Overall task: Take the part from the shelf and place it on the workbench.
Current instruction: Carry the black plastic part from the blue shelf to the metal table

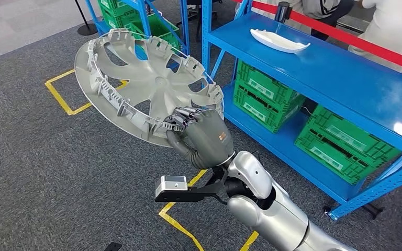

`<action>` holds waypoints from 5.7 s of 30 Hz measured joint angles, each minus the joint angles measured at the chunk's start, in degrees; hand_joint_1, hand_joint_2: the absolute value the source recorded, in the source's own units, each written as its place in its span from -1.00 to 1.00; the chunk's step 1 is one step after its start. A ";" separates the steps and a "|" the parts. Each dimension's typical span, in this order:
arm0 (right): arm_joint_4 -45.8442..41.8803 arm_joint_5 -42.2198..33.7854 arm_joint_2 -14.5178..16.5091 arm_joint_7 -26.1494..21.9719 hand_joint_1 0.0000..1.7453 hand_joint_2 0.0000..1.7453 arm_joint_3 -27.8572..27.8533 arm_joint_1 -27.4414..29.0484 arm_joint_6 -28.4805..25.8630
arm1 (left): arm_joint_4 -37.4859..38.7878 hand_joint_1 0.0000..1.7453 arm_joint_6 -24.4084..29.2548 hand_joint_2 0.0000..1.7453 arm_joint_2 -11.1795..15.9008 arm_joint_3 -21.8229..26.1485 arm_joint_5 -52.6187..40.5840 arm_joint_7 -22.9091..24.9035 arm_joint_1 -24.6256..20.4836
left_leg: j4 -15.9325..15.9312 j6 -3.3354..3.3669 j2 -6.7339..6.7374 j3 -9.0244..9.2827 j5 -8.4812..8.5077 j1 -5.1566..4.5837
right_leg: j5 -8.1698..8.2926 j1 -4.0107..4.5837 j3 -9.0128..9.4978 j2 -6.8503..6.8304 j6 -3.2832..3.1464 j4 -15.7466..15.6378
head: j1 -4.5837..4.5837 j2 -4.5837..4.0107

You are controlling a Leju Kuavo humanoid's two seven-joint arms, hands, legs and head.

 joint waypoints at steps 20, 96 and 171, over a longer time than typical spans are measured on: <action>1.25 0.00 -0.09 -0.34 1.00 1.00 0.65 -0.54 -0.50 | 0.09 -1.00 0.01 1.00 0.00 0.02 0.40 0.00 0.54 | -1.06 0.44 -9.69 -2.16 2.15 0.11 | -0.33 -0.19 0.10 7.35 -0.20 0.48 | 0.70 0.00; -1.62 7.28 2.86 0.70 1.00 1.00 -0.33 4.32 1.73 | 0.00 -1.00 2.19 1.00 -1.25 1.49 -0.07 -0.21 1.45 | -0.90 2.05 -0.90 0.47 -0.11 -0.48 | -0.72 0.51 0.25 -1.41 1.17 0.79 | 0.50 0.00; -0.44 6.12 4.36 0.38 1.00 1.00 0.56 -0.48 5.44 | -0.03 -1.00 3.82 1.00 -3.08 5.04 0.46 -0.86 2.19 | -0.75 1.42 -10.55 -1.19 1.51 0.34 | -0.19 -0.51 -0.11 9.66 1.54 0.60 | -0.82 0.00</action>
